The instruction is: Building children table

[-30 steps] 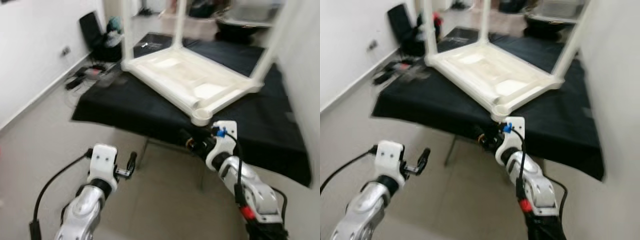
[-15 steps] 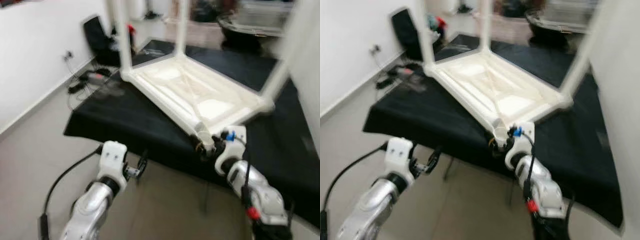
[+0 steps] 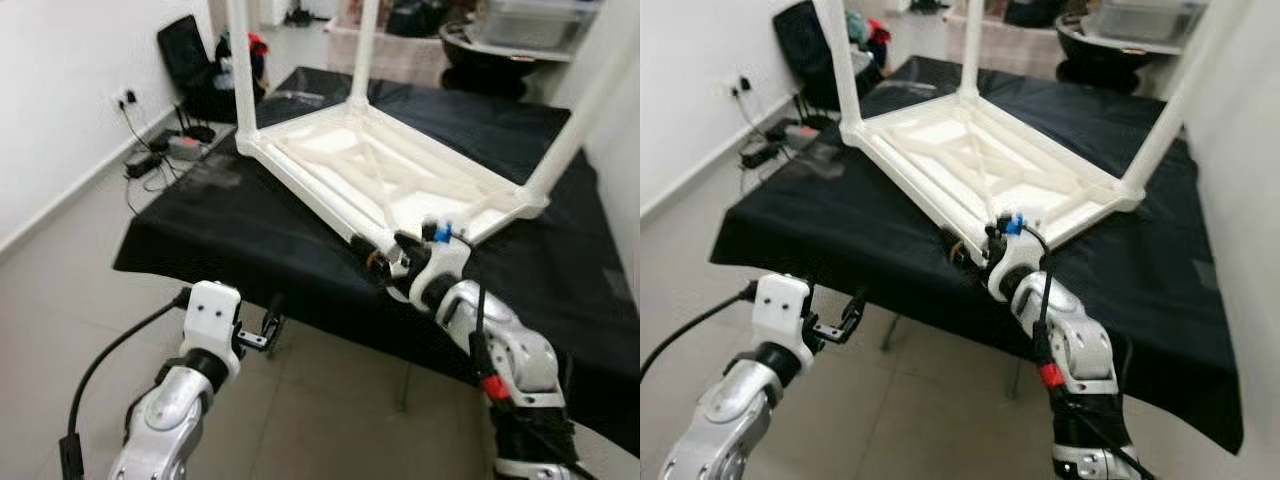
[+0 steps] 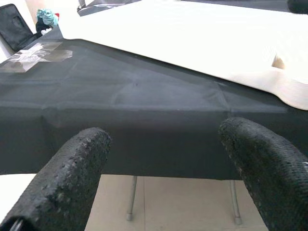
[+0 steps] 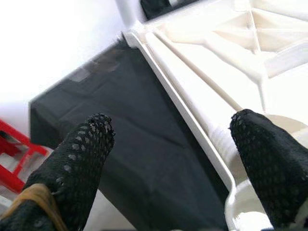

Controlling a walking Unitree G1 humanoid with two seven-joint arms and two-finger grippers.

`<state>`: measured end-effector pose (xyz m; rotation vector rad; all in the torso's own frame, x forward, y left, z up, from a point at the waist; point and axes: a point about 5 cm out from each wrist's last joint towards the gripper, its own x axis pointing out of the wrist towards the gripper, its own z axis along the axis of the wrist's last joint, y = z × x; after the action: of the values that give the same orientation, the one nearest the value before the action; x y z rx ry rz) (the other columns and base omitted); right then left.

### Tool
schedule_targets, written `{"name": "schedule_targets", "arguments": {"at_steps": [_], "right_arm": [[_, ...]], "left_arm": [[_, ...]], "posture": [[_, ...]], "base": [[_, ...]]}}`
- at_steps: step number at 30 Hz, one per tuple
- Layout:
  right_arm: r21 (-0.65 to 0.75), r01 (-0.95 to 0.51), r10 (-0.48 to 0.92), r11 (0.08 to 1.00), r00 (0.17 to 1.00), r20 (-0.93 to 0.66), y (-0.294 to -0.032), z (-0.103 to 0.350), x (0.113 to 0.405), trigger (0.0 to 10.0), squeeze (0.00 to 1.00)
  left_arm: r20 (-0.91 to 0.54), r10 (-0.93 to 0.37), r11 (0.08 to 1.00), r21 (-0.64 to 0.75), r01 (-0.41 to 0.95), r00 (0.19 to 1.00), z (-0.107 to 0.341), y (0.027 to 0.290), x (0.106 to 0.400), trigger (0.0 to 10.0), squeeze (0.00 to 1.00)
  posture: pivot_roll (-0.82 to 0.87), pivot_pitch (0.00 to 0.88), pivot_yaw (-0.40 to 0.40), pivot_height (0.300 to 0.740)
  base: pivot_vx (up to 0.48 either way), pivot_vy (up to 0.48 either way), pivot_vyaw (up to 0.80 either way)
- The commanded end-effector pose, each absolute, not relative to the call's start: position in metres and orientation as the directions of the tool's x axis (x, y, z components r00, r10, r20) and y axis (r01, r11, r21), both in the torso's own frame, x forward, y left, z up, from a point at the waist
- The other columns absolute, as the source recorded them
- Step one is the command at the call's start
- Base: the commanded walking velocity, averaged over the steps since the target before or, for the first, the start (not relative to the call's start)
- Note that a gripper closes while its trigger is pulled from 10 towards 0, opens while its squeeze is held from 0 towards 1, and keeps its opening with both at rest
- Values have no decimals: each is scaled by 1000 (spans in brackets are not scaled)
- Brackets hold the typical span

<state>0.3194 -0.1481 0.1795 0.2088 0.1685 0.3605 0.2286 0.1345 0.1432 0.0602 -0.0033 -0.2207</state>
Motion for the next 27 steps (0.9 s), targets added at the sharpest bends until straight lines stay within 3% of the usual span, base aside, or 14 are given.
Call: {"name": "schedule_targets", "arguments": {"at_steps": [1,8,27], "right_arm": [[234,-292,336,927,926,-174,-153,182,321,10000,0],[175,-254,294,951,919,-264,-150,186,330,10000,0],[207,-46,126,977,910,-395,-131,184,370,10000,0]], "left_arm": [[-20,-206,975,84,207,978,143,137,225,10000,0],[-11,-208,974,90,208,978,148,137,222,10000,0],[-7,-205,975,90,205,979,155,135,217,10000,0]], "posture": [[-36,150,-64,740],[-40,190,-60,740],[-21,244,-69,740]], "base": [[0,0,0],[0,0,0],[0,0,0]]}}
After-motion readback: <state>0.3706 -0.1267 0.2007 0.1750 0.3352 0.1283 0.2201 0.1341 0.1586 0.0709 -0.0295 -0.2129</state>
